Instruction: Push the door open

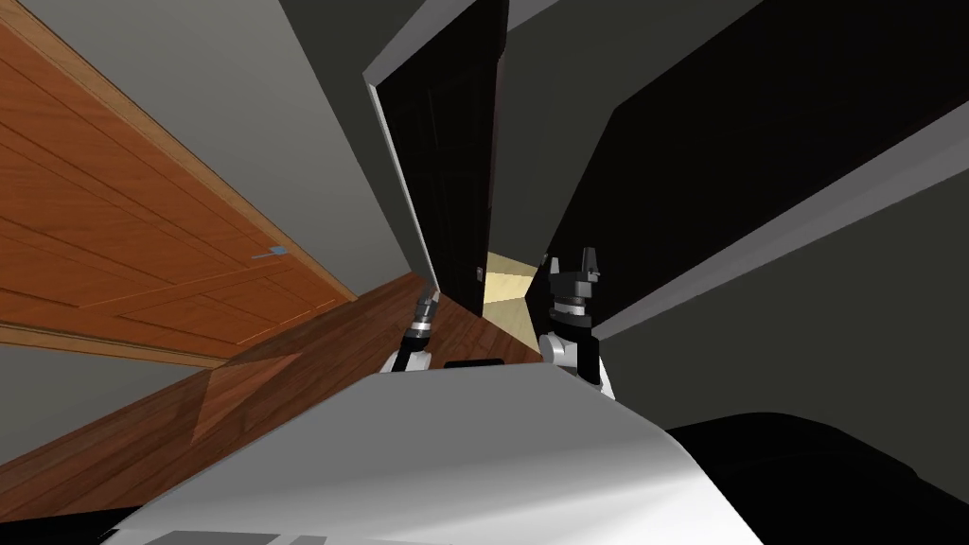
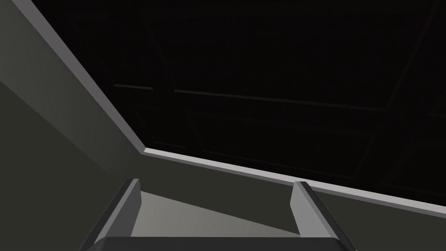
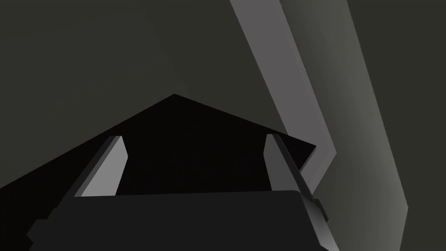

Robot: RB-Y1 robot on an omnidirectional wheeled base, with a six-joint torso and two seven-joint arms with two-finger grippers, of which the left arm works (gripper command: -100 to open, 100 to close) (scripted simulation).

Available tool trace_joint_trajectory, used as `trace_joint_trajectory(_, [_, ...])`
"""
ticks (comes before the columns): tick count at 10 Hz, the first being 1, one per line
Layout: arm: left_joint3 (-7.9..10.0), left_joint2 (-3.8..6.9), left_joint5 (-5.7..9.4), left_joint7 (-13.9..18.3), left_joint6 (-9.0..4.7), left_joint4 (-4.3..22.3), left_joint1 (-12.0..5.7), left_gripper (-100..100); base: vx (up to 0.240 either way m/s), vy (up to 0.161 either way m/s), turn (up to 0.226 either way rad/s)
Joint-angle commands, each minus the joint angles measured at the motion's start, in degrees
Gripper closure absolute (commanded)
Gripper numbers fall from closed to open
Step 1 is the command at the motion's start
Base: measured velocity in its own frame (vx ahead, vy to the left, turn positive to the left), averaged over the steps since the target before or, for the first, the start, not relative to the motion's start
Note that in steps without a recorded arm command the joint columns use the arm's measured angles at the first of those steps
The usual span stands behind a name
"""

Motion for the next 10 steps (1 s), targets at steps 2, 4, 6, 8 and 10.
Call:
trace_joint_trajectory(2, [-0.94, 0.11, -0.06, 0.05, -0.83, 3.69, -0.88, -100, 0.080, 0.023, -0.101])
trace_joint_trajectory(4, [-1.67, 0.20, -0.09, 0.12, -1.42, 6.60, -1.61, -100, 0.104, 0.031, -0.085])
trace_joint_trajectory(6, [-2.39, 0.25, -0.12, 0.19, -2.01, 9.51, -2.35, -100, 0.099, 0.019, -0.093])
trace_joint_trajectory(8, [-3.12, 0.29, -0.15, 0.26, -2.60, 12.42, -3.09, -100, 0.089, 0.033, -0.087])
trace_joint_trajectory(10, [-3.83, 0.28, -0.18, 0.33, -3.17, 15.25, -3.81, -100, 0.090, 0.032, -0.086])
